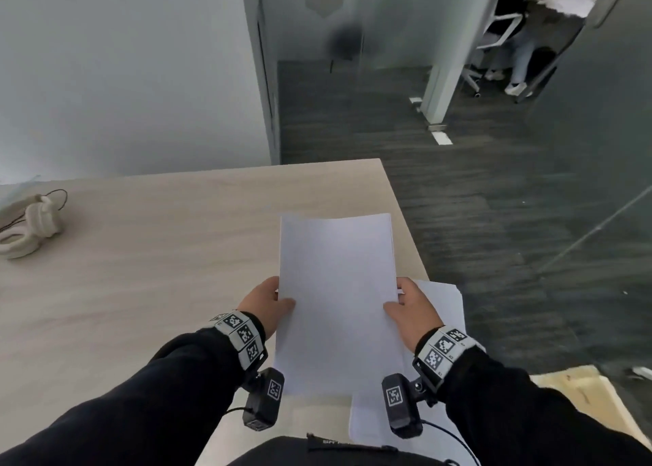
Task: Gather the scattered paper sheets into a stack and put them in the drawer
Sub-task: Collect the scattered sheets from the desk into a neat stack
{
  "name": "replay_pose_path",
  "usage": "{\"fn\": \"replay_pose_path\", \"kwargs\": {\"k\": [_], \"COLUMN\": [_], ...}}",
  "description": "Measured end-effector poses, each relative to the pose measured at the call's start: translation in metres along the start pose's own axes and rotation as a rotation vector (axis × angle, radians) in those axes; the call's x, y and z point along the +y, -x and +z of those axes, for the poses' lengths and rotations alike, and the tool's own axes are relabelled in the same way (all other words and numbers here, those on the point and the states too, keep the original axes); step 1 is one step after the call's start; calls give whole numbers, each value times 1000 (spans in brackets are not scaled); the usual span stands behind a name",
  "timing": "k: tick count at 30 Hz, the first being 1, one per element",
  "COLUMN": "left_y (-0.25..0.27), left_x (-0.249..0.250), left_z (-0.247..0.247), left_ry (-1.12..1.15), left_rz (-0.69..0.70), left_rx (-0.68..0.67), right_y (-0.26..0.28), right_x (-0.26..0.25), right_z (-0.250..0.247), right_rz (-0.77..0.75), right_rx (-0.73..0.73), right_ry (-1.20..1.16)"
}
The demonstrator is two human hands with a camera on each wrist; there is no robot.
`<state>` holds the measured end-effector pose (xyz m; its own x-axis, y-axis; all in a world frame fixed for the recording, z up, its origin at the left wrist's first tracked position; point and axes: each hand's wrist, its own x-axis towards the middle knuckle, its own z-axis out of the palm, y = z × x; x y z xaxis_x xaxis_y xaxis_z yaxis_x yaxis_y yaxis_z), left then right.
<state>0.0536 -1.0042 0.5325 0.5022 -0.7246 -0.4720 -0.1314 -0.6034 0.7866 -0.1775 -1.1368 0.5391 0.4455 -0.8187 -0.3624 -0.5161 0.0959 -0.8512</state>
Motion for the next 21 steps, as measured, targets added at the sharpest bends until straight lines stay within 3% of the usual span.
{"fn": "replay_pose_path", "kwargs": {"k": [4,9,18,21], "left_y": [-12,-19,-33,-38], "left_x": [0,-6,-14,-17], "left_z": [57,108,132,131], "left_ry": [-12,-96,-215,-352], "left_rz": [-65,-74,-88,-29], "left_rx": [-166,-261,-268,-183], "right_y": [9,19,16,15], "right_x": [51,106,138,144], "right_z": [-30,-56,-67,-72], "right_rz": [135,281,353,397], "right_rx": [80,175,225,269], "right_ry": [20,10,154,227]}}
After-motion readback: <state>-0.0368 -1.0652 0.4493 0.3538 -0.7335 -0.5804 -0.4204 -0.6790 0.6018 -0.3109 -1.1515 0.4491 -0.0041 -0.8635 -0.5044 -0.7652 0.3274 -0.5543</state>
